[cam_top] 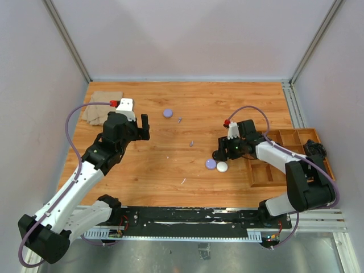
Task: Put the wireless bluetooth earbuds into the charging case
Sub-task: Place the charging case at the center of the board, then pick up the charging case at the center of the board.
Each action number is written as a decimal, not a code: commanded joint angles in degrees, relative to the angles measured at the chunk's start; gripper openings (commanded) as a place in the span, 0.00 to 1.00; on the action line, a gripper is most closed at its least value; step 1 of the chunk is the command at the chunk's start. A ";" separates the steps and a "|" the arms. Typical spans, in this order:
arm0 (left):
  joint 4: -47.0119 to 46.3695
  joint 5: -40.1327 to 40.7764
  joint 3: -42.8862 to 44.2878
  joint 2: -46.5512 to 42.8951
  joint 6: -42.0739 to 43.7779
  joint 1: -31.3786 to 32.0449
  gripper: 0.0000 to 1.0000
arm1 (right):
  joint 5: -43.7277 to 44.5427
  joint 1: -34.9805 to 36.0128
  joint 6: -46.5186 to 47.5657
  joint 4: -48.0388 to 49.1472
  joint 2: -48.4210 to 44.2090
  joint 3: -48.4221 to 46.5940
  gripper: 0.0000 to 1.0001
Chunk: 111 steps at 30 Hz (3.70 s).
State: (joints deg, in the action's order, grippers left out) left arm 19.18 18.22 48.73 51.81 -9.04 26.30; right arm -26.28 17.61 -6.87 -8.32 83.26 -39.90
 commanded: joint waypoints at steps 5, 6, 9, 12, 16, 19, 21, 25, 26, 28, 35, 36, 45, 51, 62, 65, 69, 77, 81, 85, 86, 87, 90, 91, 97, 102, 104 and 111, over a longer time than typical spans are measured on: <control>-2.19 -1.46 -0.51 0.40 -0.52 -1.29 0.98 | 1.65 -2.77 1.89 -3.81 -11.33 0.17 0.66; -2.20 -1.70 -0.36 0.75 -0.62 -1.37 0.98 | 1.78 -2.81 1.87 -4.14 -13.21 0.17 0.69; -2.09 -2.53 0.31 2.28 -0.92 -1.43 0.98 | 3.02 -2.92 1.55 -5.72 -18.53 -0.38 0.97; -1.13 -3.36 1.95 4.75 -1.30 -1.40 0.99 | 7.46 -2.92 0.02 -7.92 -23.44 -0.63 0.99; 0.65 -4.76 5.73 9.15 -2.53 -1.43 0.99 | 16.38 -2.88 -6.37 -10.96 -28.83 -1.45 0.99; 2.65 -4.73 8.86 13.41 -4.10 -1.43 0.99 | 17.70 -2.89 -6.23 -11.80 -32.19 -1.73 0.98; 3.36 -4.49 10.92 16.58 -5.32 -1.51 0.99 | 18.39 -2.85 -8.36 -10.06 -35.51 0.06 0.99; 3.41 -4.14 14.67 23.61 -8.62 -1.65 0.99 | 18.94 -2.91 -7.97 -6.09 -42.32 4.88 0.98; 3.07 -4.47 15.54 25.48 -9.21 -1.76 0.99 | 18.91 -2.93 -7.53 -5.24 -44.12 5.91 0.99; 2.71 -5.14 17.79 29.33 -9.93 -1.99 0.99 | 19.03 -2.90 -7.19 -3.66 -47.10 7.59 0.99; -1.70 -8.08 25.37 42.27 -7.20 -3.45 0.99 | 16.74 -2.93 -6.29 -2.05 -51.36 9.68 0.99; -2.26 -8.76 26.54 44.07 -6.17 -3.85 0.99 | 16.35 -2.92 -6.14 -1.59 -51.89 10.07 0.98; -4.46 -19.02 36.27 57.20 5.87 -8.32 0.98 | 15.36 -2.93 -5.17 -0.66 -54.22 11.74 0.98; -4.81 -26.91 41.29 64.31 16.08 -9.96 0.98 | 14.06 -2.89 -4.38 -0.57 -53.90 12.14 0.99; -3.72 -31.78 46.87 73.17 26.04 -9.96 0.89 | 13.25 -2.92 -3.78 0.41 -52.26 12.48 0.99; -3.18 -31.06 48.10 74.94 26.93 -9.96 0.86 | 13.28 -2.93 -3.59 0.41 -51.81 12.35 0.99; -2.81 -31.43 48.96 76.47 27.36 -9.96 0.78 | 13.28 -2.88 -3.41 0.41 -51.54 12.34 0.99; -0.81 -33.10 48.39 77.33 27.75 -9.96 0.61 | 12.84 -2.86 -3.41 0.85 -50.75 12.44 0.99; -1.01 -33.50 46.24 76.05 27.54 -9.96 0.53 | 12.78 -2.90 -3.50 0.74 -50.98 12.39 0.99; -2.06 -33.62 43.24 73.32 26.13 -9.97 0.46 | 11.93 -2.93 -3.56 0.76 -51.05 12.00 0.99; -3.15 -33.81 41.55 72.31 25.62 -9.96 0.46 | 11.64 -2.93 -3.70 0.74 -50.82 11.84 0.99; -4.23 -33.86 40.13 71.14 24.93 -9.91 0.46 | 11.15 -2.91 -3.82 0.65 -50.49 11.55 0.99; -8.30 -34.60 35.22 67.25 22.47 -9.92 0.46 | 9.39 -2.91 -4.06 0.22 -49.35 10.59 0.99; -9.49 -34.91 33.64 65.49 21.49 -9.89 0.46 | 8.98 -2.93 -4.11 0.04 -49.15 10.29 0.99; -19.38 -36.03 21.38 55.40 14.29 -9.37 0.46 | 6.07 -2.93 -4.63 -1.02 -48.46 8.21 0.99; -29.33 -35.88 9.61 46.60 9.05 -7.02 0.46 | 1.57 -2.84 -5.69 -0.89 -45.84 6.78 0.98; -32.99 -34.57 4.66 43.56 7.48 -5.28 0.46 | -0.56 -2.76 -6.54 -0.27 -44.61 6.24 0.97; -41.24 -29.63 -7.12 33.45 3.25 2.27 0.46 | -5.94 -1.32 -9.98 -0.24 -39.32 2.76 0.94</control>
State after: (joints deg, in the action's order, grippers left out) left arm -13.37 -15.31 45.91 90.17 -2.52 24.45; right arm -27.38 15.57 -13.98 -9.08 41.89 -32.99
